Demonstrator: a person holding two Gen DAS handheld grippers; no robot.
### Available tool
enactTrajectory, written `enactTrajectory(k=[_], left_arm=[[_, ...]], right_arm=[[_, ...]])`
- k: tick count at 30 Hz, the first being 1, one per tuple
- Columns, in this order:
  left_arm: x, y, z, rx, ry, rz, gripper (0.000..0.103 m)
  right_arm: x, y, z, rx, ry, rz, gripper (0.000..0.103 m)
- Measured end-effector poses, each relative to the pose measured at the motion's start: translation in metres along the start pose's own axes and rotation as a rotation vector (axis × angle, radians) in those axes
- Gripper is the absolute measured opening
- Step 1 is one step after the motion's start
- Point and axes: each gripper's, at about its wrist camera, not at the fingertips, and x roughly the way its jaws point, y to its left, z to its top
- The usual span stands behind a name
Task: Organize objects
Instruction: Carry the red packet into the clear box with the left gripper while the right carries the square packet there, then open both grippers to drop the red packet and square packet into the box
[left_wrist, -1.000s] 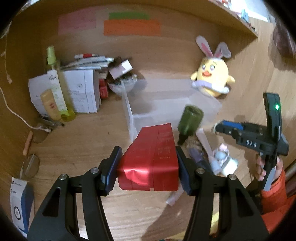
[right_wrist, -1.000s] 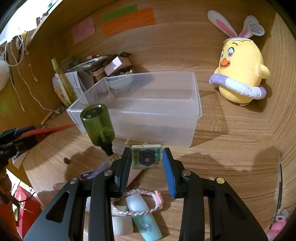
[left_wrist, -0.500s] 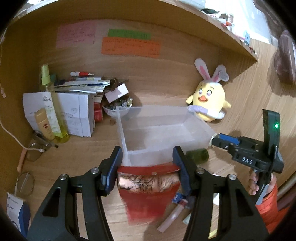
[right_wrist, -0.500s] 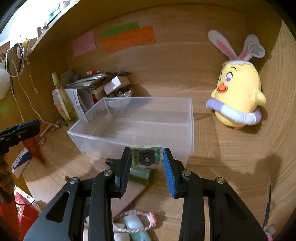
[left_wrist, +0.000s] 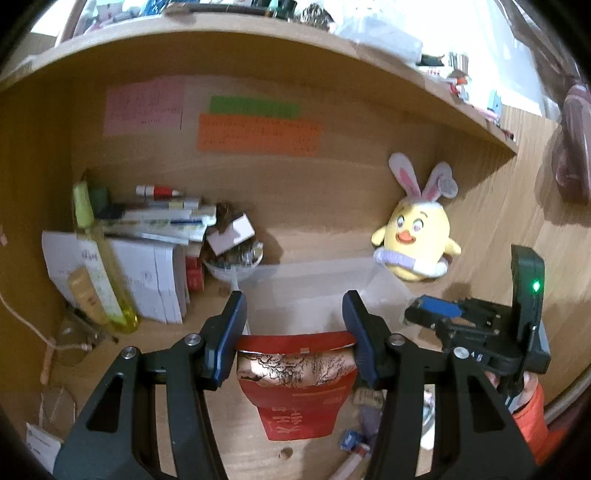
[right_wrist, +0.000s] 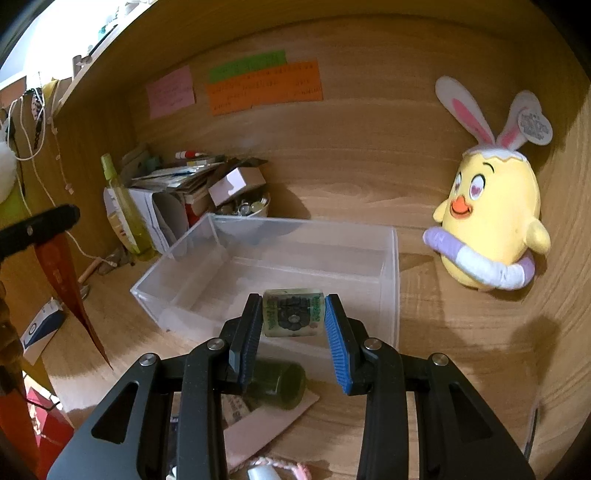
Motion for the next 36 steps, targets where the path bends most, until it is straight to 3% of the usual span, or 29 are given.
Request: enactTrajectory(k=[8,19,36], left_arm=[[0.021,-0.003,0.030,0.019,-0.022,0.033,0.054],[0.069,0.004,0.056,-0.045,-0.025,0.058,0.054],[0.163,0.012,0.022,-0.060,0.194,0.077,0.054]], right_arm=[[0.006,-0.004,0.015,-0.016,-0.011,-0.026,0.031],[0.029,-0.013,0.039,-0.030,0.010,-0.031,0.031],[0.084,-0.016,0.024,-0.075,0.152,-0.080,0.031]])
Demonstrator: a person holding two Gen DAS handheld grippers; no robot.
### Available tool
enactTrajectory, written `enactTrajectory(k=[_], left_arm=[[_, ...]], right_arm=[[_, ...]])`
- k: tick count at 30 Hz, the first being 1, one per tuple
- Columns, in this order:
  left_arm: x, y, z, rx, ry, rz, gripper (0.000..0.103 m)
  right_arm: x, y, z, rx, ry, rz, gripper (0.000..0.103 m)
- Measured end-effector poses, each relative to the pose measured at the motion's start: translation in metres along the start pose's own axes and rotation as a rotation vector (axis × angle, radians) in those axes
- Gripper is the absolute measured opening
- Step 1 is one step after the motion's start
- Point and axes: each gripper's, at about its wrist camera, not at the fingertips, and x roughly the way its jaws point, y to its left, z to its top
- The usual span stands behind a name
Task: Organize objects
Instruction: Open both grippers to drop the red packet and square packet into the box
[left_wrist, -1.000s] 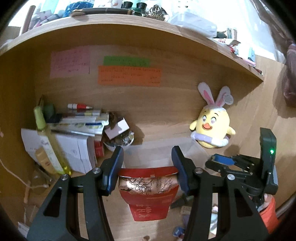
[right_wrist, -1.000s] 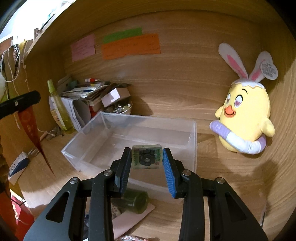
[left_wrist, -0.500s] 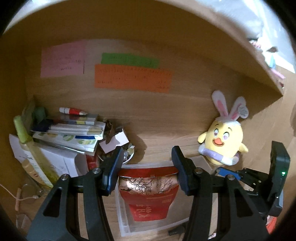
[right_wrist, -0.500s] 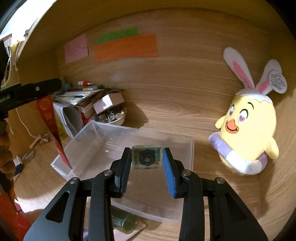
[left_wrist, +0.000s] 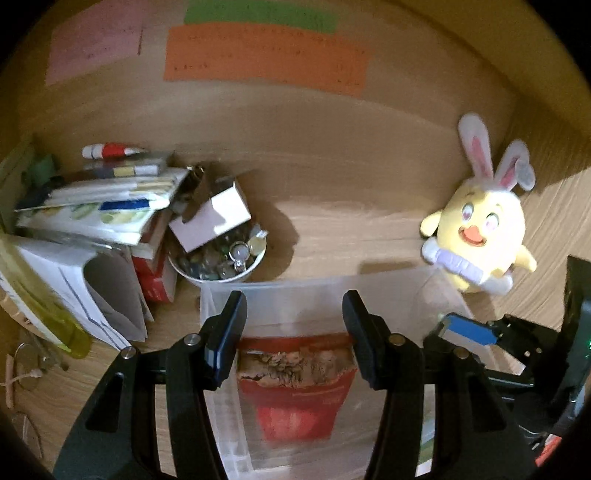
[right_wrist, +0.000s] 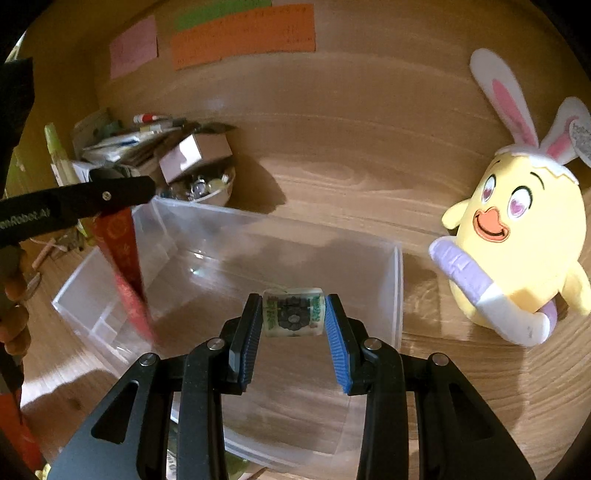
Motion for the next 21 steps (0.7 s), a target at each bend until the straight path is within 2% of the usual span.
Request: enactTrajectory(k=[11,21], left_arm=[[0.032,-0.008,-0.012,0.022,0.077,0.019,0.054],[0.010,-0.012,-0.014,0.031,0.051,-0.001,0.063]], right_arm=[[0.014,0.006,-0.005,-0.031,0.044,-0.013,0.031],[0.017,0.009,-0.006,-0.038,0.058,-0.021,0.033]])
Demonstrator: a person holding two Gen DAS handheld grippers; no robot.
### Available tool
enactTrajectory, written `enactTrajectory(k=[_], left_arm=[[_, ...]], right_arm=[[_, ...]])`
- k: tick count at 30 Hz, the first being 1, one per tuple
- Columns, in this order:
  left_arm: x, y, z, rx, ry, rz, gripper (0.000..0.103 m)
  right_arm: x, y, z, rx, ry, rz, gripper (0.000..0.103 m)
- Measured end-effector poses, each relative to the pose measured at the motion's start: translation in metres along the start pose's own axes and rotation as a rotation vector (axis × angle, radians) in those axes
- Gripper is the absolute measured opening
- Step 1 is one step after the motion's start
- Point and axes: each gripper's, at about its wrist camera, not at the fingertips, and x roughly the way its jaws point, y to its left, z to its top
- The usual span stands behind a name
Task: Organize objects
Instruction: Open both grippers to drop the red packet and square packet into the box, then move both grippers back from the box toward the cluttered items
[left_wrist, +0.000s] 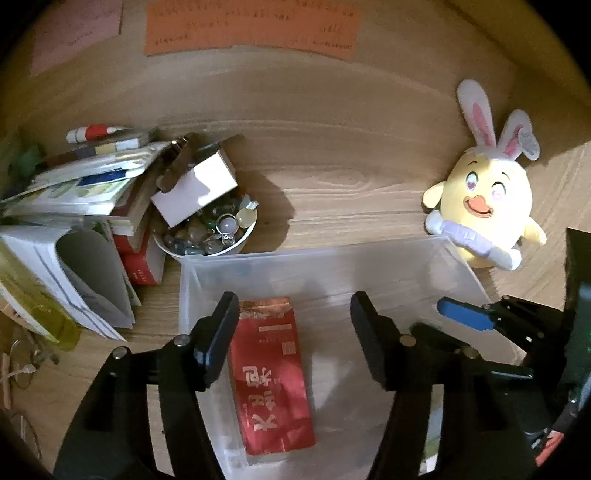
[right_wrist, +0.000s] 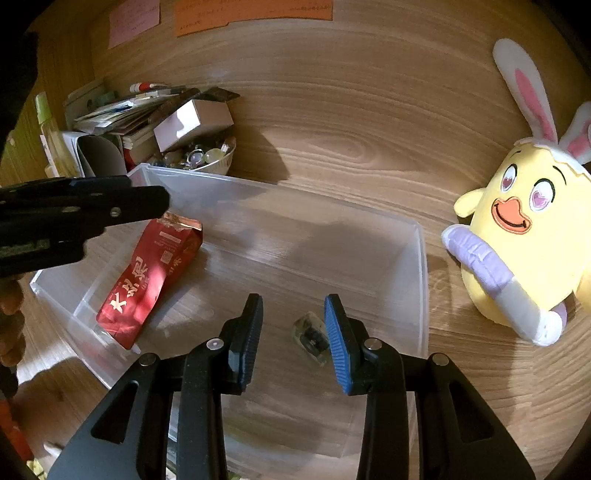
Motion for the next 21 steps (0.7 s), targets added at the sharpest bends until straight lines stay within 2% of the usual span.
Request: enactTrajectory(k=[2,4,10,12,15,21], left_arm=[[-0.006,0.003,0.000,-0.003,-0.007,-0.007,0.065],[-0.013,0.006,0.000,-0.005,-0.017,-0.009,0.068],[-0.044,0.016,-0.005,0.007,-0.066,0.001,0.079],[-0.054,0.018,-0.009,0.010,-0.081,0.005,0.086],[-0.067,0.021,-0.015,0.012,-0.096,0.008,0.090],[-0.087,0.029,-0.033,0.002,-0.096,0.009,0.091]], right_arm=[[-0.003,0.001,0.000,-0.001,-0.009,-0.001,0.037],[-0.008,0.002,0.000,-0.003,-0.026,-0.005,0.047],[-0.031,0.007,0.003,-0.013,-0.086,-0.037,0.069],[-0.041,0.008,0.003,-0.015,-0.110,-0.042,0.076],[-0.056,0.011,0.001,-0.021,-0.137,-0.054,0.079],[-0.083,0.014,-0.009,-0.021,-0.182,-0.068,0.083]])
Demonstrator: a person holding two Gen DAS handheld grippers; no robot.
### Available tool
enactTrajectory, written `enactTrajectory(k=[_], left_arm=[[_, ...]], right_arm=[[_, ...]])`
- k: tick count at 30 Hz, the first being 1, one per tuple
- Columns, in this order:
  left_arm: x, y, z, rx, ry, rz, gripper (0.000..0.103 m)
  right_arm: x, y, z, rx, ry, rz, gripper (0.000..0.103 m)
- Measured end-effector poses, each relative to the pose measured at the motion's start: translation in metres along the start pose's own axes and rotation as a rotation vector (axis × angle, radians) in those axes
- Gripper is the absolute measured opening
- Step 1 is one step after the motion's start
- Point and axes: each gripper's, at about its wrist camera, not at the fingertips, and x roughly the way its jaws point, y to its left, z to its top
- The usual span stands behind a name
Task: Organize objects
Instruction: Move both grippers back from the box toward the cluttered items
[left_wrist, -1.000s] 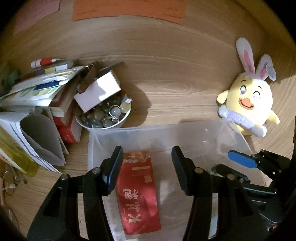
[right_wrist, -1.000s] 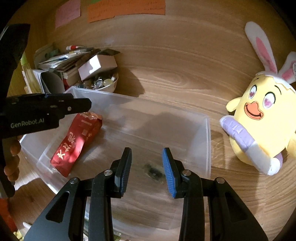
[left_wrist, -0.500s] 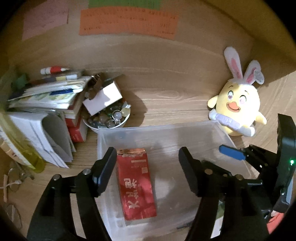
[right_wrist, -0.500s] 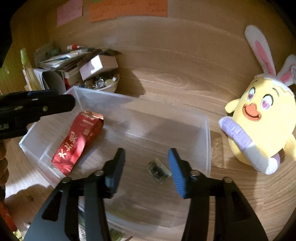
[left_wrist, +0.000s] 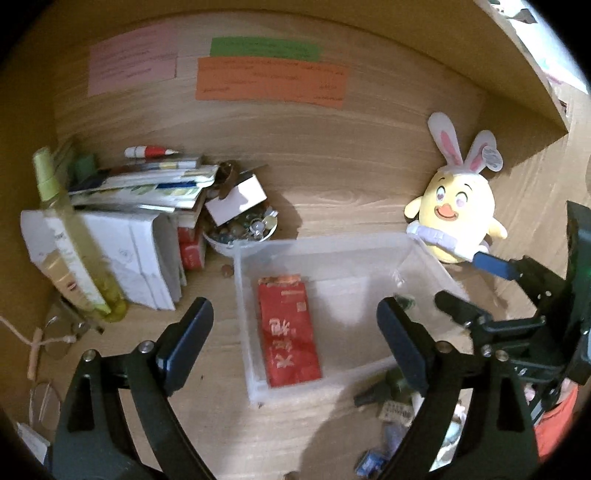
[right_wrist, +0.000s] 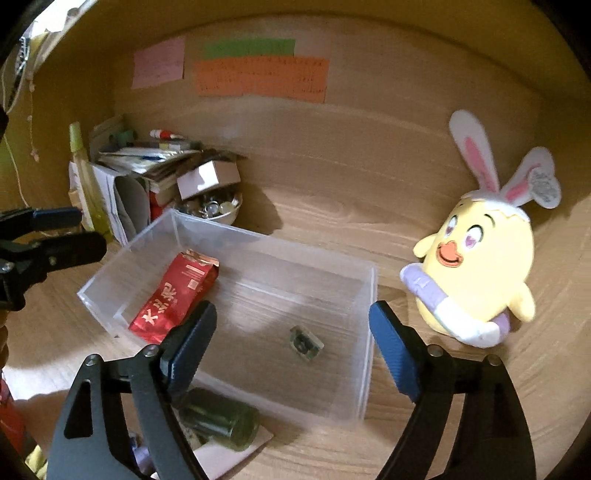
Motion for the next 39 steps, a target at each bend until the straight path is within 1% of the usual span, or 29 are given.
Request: enactTrajectory(k=[7,11,18,24,31,39], left_arm=[[-0.024,0.004,-0.020,0.014,-0.005,0.025,0.092],[-0.035,0.006,-0.034,0.020,-0.005,0.033,0.094],[-0.041,0.010,-0.060,0.026,0.025,0.050,0.094],[-0.039,0.016,-0.081,0.007,0.059,0.046,0.094],[-0.027,0.024,-0.106,-0.016,0.116,0.051,0.094],[-0.018,0.028,-0.126,-0.031,0.166,0.022,0.094]], right_arm=[[-0.030,-0.004,-0.011,0.018,-0.035,0.001,0.085],[-0.044,-0.007,-0.020,0.037,-0.047,0.000,0.087],[-0.052,-0.008,-0.032,0.056,-0.038,0.013,0.088],[-0.048,-0.003,-0.044,0.062,-0.005,0.026,0.088],[-0.038,0.003,-0.056,0.064,0.039,0.037,0.088],[-0.019,0.006,-0.073,0.070,0.122,0.069,0.088]])
